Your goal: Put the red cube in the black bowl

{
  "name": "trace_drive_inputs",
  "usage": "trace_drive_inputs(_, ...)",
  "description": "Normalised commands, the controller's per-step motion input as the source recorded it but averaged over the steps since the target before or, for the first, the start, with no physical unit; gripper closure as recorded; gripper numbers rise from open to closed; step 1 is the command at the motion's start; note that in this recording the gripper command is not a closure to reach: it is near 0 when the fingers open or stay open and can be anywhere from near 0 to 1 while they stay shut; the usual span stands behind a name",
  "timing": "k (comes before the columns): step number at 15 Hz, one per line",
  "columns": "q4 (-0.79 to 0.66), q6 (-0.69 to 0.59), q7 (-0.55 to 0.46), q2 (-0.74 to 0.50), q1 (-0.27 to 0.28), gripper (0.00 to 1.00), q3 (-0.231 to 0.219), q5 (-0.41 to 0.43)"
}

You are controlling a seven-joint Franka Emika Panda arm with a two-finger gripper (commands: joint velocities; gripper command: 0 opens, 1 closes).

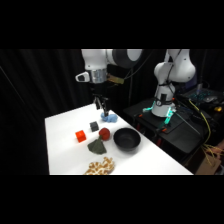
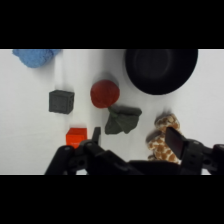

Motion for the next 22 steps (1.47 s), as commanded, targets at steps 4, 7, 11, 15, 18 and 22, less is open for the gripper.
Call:
trace_drive_inputs(4,0.18,-0.06,-0.09,0.09,-0.022,0.0,0.017,0.012)
trace_drive_inputs(7,0.56,-0.15,-0.27,0.33,-0.068,0.0,-0.01,-0.008)
trace_drive_inputs(11,0.56,-0.07,-0.41,0.42,-0.126,0.0,-0.025,-0.016)
trace_drive_inputs(15,0.43,0.05,-0.28,0.36,-0.125,0.0,-0.034,-0.069)
trace_drive_inputs(18,0.31,0.19,-0.04,0.31,-0.074,0.0,-0.047,-0.101)
trace_drive_inputs(22,0.2,0.26,0.1,0.25,-0.045,0.0,-0.022,-0.028)
